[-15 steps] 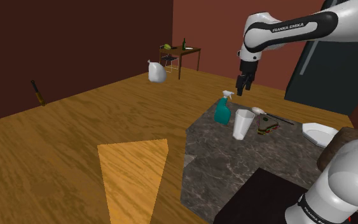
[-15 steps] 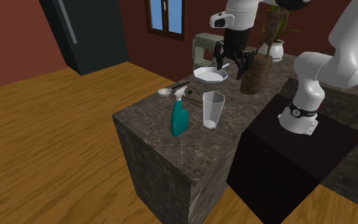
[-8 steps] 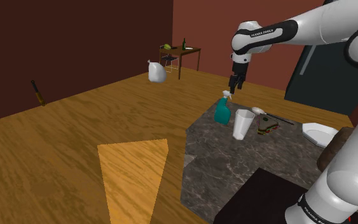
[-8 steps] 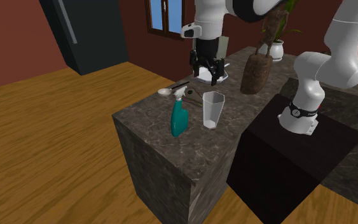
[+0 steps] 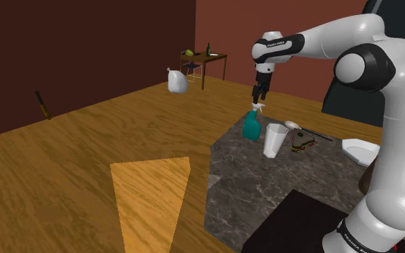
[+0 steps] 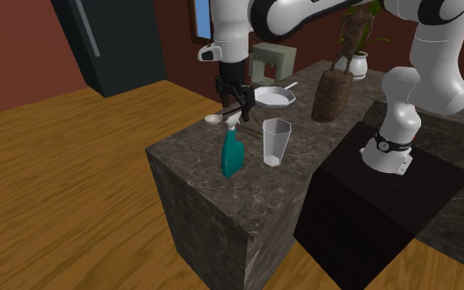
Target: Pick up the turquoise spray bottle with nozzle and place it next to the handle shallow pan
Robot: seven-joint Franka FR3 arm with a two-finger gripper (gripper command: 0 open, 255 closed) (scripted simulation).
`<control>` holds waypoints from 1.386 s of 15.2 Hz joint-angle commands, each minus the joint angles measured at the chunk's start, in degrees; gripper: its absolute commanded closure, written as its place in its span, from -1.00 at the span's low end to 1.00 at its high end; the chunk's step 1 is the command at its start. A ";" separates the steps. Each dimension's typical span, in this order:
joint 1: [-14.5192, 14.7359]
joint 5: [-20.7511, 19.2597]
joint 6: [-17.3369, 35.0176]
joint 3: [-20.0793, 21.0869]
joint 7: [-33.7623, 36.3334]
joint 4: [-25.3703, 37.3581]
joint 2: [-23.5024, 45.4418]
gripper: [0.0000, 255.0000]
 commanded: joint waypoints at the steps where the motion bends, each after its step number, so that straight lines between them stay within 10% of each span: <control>1: -0.28 0.49 1.14 0.12 -0.41 0.10 1.29 -1.00; 14: -0.15 0.70 5.23 0.25 -0.59 -3.59 1.72 -1.00; 15: -0.15 0.70 5.23 0.25 -0.59 -3.59 1.72 1.00; 21: -0.15 0.70 5.23 0.25 -0.60 -3.59 1.72 1.00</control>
